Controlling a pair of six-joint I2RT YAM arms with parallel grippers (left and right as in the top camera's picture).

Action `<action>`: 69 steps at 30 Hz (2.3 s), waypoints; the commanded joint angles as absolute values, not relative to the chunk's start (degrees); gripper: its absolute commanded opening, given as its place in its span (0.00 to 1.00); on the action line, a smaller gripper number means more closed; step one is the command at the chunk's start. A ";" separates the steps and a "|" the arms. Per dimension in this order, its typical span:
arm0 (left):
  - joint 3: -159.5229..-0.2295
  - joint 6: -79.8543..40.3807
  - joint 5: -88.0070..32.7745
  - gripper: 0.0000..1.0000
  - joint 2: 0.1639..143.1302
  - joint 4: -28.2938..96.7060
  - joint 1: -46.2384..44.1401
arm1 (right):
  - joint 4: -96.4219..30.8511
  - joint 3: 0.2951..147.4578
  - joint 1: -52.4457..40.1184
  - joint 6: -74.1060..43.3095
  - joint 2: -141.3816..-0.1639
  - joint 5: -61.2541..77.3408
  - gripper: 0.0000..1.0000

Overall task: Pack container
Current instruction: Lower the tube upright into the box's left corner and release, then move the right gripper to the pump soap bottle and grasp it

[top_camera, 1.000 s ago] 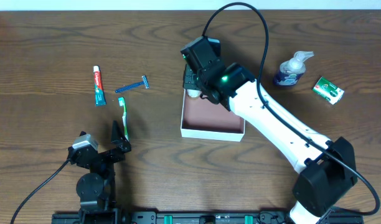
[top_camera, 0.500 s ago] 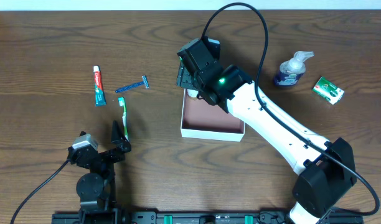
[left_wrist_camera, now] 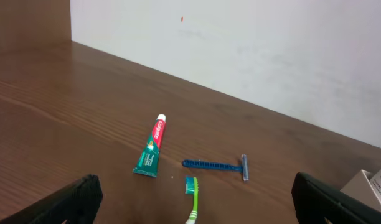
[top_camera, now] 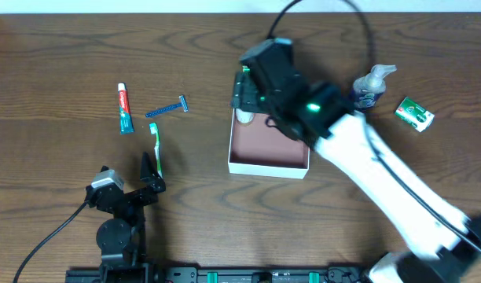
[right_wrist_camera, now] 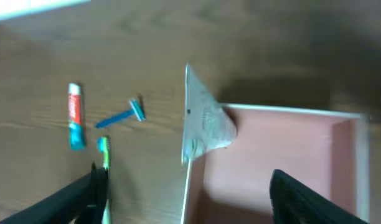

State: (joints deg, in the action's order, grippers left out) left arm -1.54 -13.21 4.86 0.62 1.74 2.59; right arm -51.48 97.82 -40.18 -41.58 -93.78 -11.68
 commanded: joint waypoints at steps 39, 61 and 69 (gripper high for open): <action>-0.23 -12.27 5.52 0.98 0.34 3.73 2.87 | -59.09 97.01 1.98 -37.36 -108.20 -6.96 0.96; -0.23 -12.27 5.52 0.98 0.34 3.73 2.87 | -47.48 97.01 1.43 -33.08 -110.80 -4.01 0.95; -0.23 -12.27 5.52 0.98 0.34 3.73 2.87 | -45.56 97.01 1.43 -31.97 -111.77 -4.01 0.89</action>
